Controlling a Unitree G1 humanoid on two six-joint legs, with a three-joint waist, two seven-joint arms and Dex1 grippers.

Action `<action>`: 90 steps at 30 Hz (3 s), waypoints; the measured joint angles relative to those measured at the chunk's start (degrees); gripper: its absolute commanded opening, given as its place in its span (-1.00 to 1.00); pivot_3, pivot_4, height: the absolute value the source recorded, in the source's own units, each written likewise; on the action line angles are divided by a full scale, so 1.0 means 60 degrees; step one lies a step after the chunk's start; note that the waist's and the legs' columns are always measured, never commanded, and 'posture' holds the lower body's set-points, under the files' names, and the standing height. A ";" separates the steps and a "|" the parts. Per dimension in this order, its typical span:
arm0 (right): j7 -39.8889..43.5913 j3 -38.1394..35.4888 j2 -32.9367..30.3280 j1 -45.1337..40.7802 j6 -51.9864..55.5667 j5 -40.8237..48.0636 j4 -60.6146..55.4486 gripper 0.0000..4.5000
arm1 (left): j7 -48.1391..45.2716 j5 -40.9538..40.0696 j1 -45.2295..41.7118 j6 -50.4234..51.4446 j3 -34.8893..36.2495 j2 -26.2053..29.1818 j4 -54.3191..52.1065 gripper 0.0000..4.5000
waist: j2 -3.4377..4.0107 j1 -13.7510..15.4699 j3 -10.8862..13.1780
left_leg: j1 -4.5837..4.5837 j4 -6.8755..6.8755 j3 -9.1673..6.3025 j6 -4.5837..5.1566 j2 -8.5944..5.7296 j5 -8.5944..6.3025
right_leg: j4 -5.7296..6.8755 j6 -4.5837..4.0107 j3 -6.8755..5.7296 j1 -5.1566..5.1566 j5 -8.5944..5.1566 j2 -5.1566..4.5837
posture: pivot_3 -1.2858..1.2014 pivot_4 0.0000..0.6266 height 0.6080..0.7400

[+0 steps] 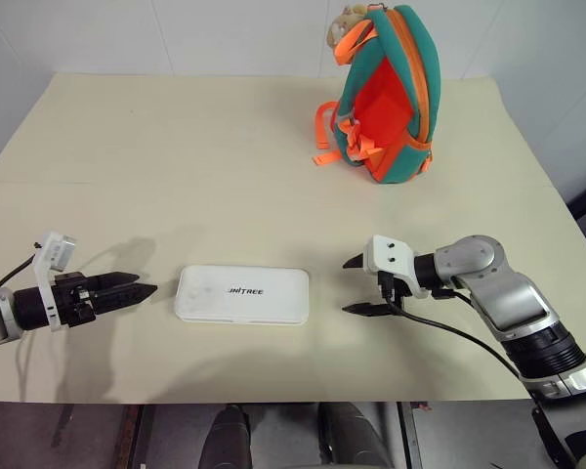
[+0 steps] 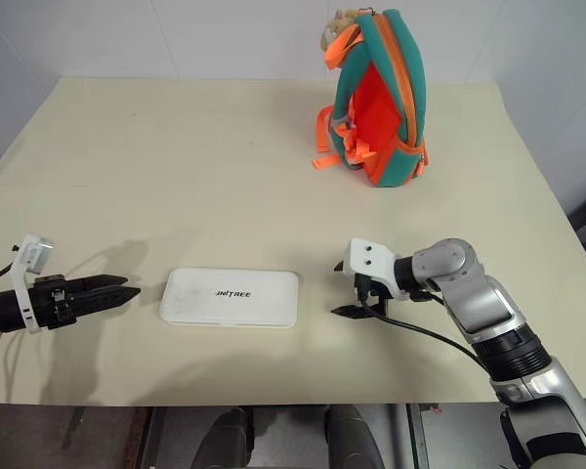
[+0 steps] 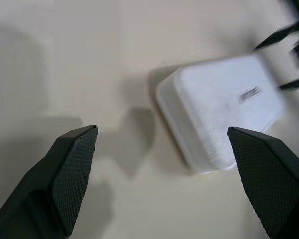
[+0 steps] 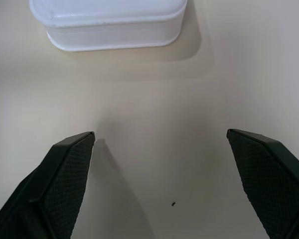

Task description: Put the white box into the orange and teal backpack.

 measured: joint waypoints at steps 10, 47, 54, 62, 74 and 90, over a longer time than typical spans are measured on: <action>-0.0073 0.0000 0.0049 0.0303 -0.0158 0.0081 -0.0056 1.00 | -0.0688 -0.0661 -0.0648 0.0660 -0.0505 -0.0372 0.1752 0.99 | -0.0001 -0.0001 0.0000 | -0.0001 0.0001 -0.0001 -0.0001 0.0000 0.0001 | 0.0003 0.0000 -0.0003 0.0000 -0.0002 0.0000 | 0.03 -0.52 1.00; -0.0952 0.0470 0.1246 -0.0155 -0.0181 -0.0511 -0.0432 1.00 | -0.2505 0.0689 -0.3203 0.0495 -0.3301 -0.0796 0.3906 0.99 | -0.0001 0.0082 -0.0002 | 0.0003 0.0022 -0.0009 -0.0009 -0.0003 0.0006 | 0.0019 0.0004 -0.0010 0.0012 0.0000 0.0001 | 0.03 -0.52 1.00; -0.0955 0.0479 0.1384 -0.0207 -0.0345 -0.0589 -0.0362 1.00 | -0.2664 0.0700 -0.3255 0.0621 -0.3495 -0.0902 0.3825 0.99 | 0.0000 0.0069 -0.0002 | 0.0003 0.0022 -0.0009 -0.0009 -0.0003 0.0006 | 0.0018 0.0004 -0.0010 0.0012 0.0000 0.0000 | 0.03 -0.52 1.00; -0.0957 0.0482 0.1461 -0.0319 -0.0390 -0.0686 -0.0195 1.00 | -0.2686 0.0702 -0.3283 0.0700 -0.3512 -0.1019 0.3793 0.99 | 0.0001 0.0071 -0.0003 | 0.0004 0.0022 -0.0010 -0.0009 -0.0003 0.0006 | 0.0018 0.0004 -0.0010 0.0014 0.0000 0.0000 | 0.03 -0.52 1.00; -0.0958 0.0479 0.1450 -0.0270 -0.0498 -0.0707 -0.0179 1.00 | -0.2726 0.0728 -0.3328 0.0757 -0.3635 -0.1457 0.3809 0.30 | 0.0001 0.0112 -0.0003 | 0.0005 0.0030 -0.0012 -0.0007 -0.0004 0.0009 | 0.0021 0.0008 -0.0010 0.0018 0.0002 0.0001 | 0.03 -0.52 1.00; -0.0962 0.0389 0.1294 -0.0051 -0.0573 -0.0681 -0.0280 1.00 | -0.3397 0.0696 -0.3673 0.0580 -0.3931 -0.1712 0.4225 -0.41 | -0.0001 0.0117 -0.0003 | 0.0002 0.0034 -0.0016 -0.0009 -0.0004 0.0012 | 0.0020 0.0011 -0.0013 0.0019 0.0004 0.0001 | 0.03 -0.52 1.00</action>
